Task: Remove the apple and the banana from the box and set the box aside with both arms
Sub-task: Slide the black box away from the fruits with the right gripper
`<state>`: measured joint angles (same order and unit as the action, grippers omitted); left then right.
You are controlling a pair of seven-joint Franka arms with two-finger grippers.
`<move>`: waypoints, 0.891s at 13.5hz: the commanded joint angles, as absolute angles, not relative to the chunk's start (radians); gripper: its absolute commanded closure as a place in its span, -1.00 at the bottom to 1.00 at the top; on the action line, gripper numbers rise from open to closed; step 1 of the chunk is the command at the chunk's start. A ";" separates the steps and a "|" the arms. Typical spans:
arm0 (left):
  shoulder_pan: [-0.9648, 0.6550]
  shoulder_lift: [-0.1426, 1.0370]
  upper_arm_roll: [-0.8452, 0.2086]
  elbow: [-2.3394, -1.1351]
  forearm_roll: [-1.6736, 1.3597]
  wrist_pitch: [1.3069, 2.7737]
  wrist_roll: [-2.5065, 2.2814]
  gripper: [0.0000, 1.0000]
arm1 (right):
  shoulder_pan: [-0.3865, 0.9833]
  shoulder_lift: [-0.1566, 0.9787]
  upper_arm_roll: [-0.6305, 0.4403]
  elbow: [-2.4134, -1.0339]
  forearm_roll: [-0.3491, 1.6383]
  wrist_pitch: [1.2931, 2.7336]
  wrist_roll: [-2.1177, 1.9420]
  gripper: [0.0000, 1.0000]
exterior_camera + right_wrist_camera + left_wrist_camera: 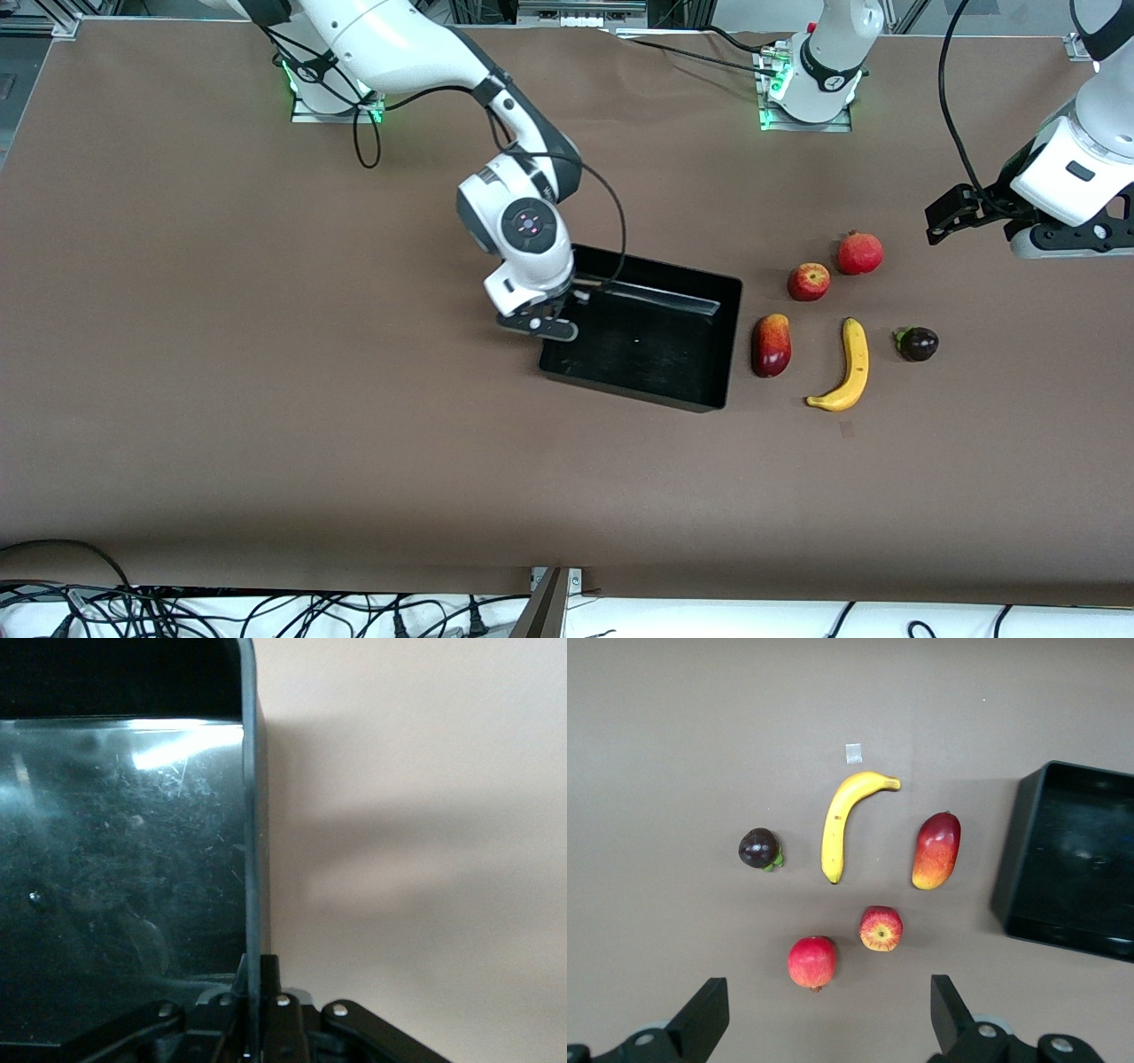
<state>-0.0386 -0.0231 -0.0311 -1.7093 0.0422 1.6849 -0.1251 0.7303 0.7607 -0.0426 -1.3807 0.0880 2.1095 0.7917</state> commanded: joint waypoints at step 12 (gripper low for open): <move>-0.041 -0.040 -0.026 -1.712 0.043 1.674 -0.118 -1.00 | 0.237 0.373 -0.212 -1.968 0.112 2.270 -0.136 1.00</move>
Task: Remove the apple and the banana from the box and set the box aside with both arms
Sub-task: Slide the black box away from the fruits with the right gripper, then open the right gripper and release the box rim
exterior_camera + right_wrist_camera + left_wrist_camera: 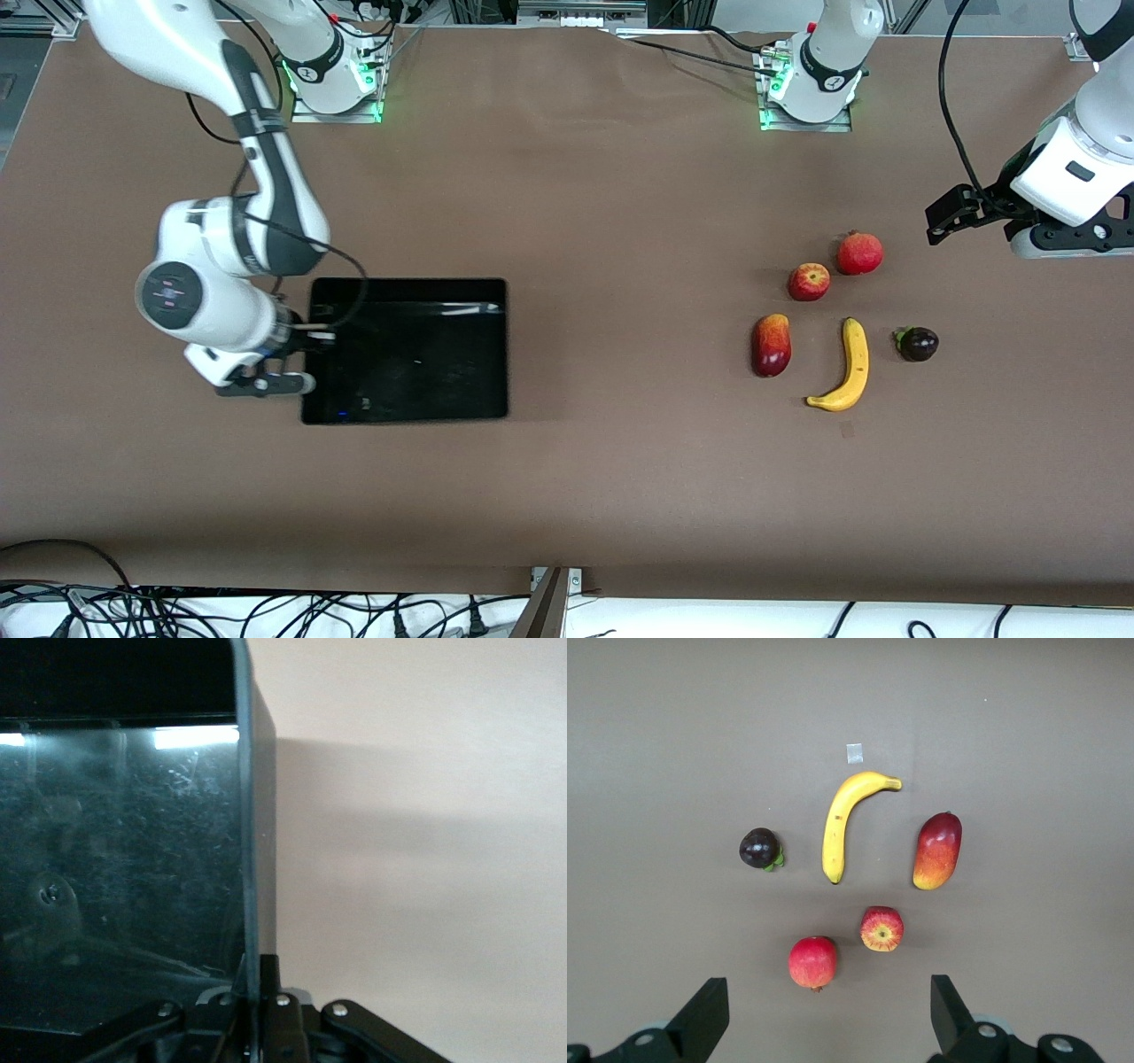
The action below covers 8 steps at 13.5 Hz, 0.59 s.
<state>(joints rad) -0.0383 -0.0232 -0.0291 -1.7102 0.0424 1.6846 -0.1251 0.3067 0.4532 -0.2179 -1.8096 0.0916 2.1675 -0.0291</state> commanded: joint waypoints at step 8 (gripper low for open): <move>-0.041 -0.040 -0.026 -1.712 0.038 1.674 -0.117 -1.00 | 0.120 0.373 -0.225 -2.120 0.202 2.384 -0.261 1.00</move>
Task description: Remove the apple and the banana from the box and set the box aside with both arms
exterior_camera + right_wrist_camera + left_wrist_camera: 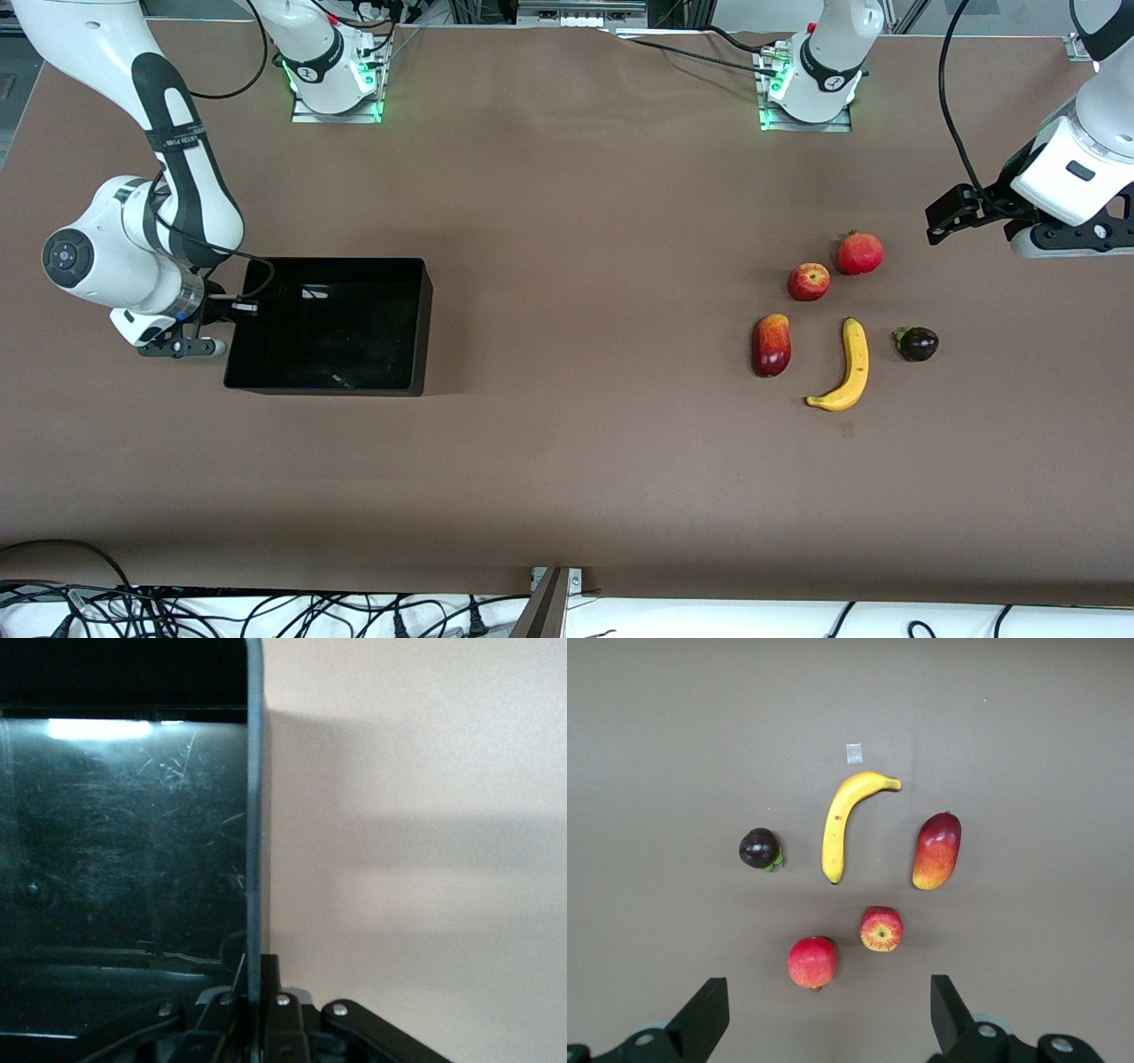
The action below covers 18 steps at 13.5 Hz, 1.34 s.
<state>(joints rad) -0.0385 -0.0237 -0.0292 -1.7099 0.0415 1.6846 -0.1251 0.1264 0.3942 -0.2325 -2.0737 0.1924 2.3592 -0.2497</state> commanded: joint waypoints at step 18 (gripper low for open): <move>-0.041 -0.038 -0.026 -1.710 0.038 1.674 -0.109 -1.00 | 0.222 0.126 -0.206 -1.490 0.086 1.542 -0.215 -1.00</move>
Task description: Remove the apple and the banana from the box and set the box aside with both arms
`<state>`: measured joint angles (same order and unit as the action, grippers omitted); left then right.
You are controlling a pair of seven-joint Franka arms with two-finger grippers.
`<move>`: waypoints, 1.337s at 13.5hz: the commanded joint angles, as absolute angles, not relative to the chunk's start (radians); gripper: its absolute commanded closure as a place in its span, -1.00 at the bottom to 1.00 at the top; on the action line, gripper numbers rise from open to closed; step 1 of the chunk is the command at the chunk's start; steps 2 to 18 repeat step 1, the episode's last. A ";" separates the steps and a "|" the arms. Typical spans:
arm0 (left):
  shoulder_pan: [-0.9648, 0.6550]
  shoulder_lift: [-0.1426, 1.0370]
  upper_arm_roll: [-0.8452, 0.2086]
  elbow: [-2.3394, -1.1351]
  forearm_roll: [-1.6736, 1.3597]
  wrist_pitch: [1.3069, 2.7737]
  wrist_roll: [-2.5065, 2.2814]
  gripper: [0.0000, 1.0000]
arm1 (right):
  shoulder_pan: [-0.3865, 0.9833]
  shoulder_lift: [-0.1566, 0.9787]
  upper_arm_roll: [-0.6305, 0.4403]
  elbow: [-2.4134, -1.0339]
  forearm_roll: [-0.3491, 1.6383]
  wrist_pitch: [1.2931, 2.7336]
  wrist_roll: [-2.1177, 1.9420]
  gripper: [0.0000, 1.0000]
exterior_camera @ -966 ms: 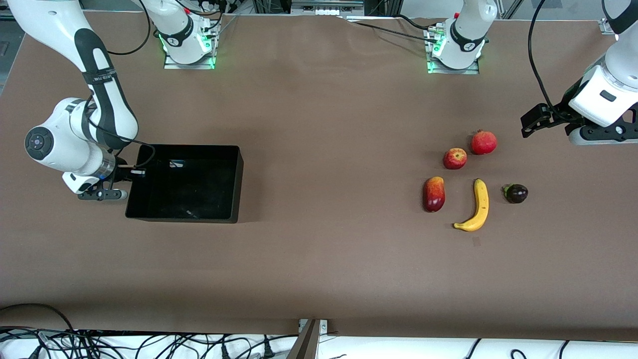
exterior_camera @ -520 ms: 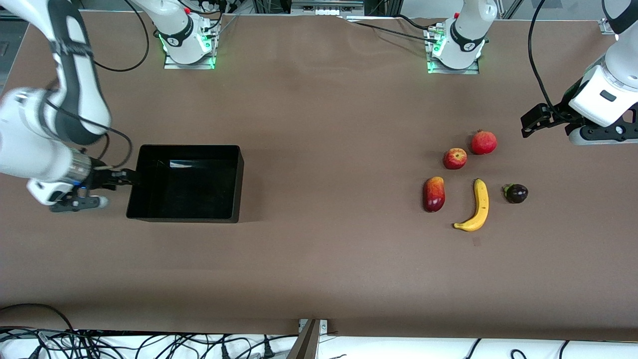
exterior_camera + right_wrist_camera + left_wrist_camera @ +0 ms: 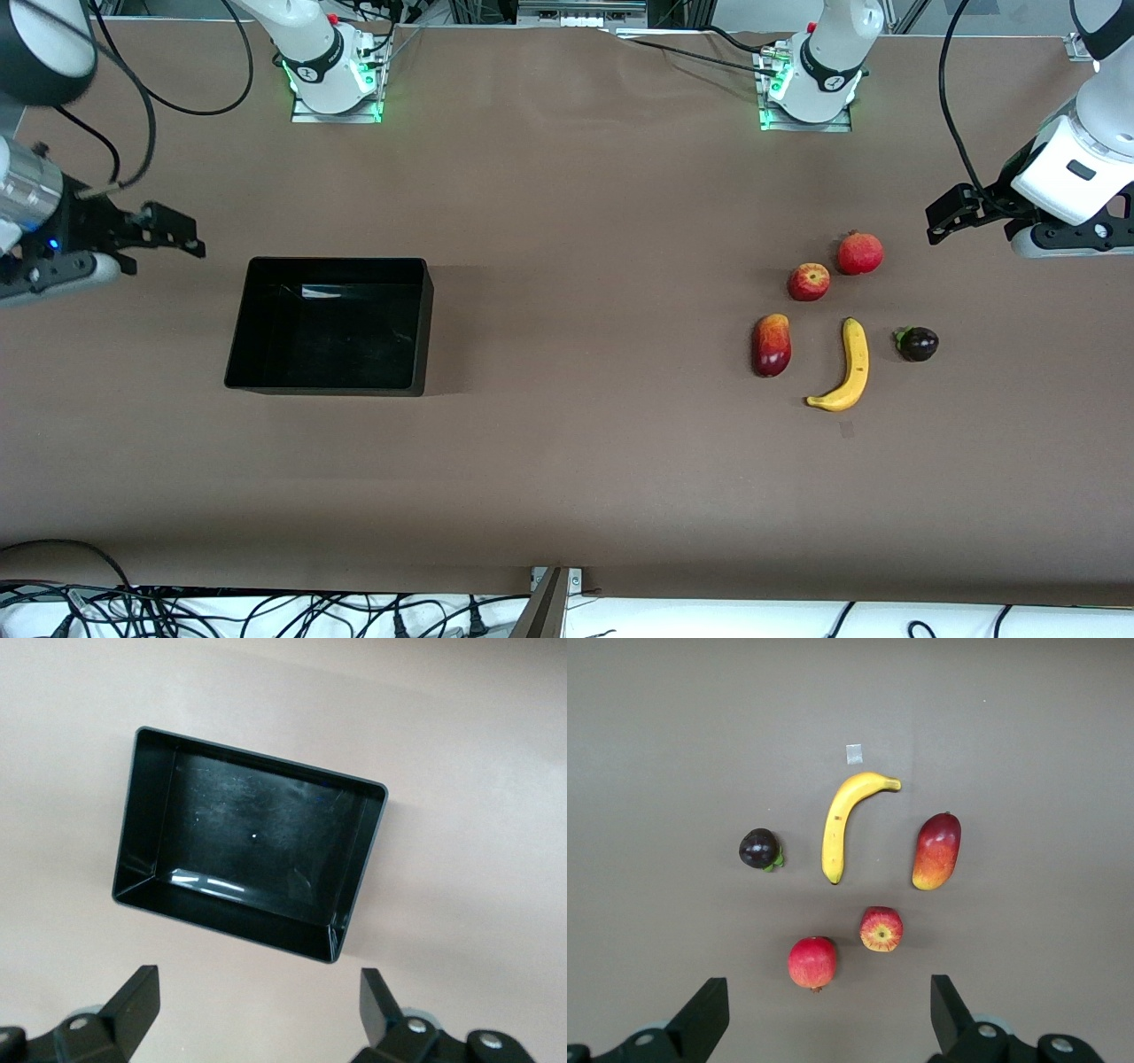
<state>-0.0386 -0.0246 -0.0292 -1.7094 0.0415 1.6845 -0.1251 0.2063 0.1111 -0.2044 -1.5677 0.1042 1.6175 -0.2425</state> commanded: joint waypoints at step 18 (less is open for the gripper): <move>-0.041 -0.038 -0.026 -1.710 0.038 1.674 -0.109 -1.00 | 0.229 0.126 -0.204 -1.485 0.087 1.522 -0.168 -1.00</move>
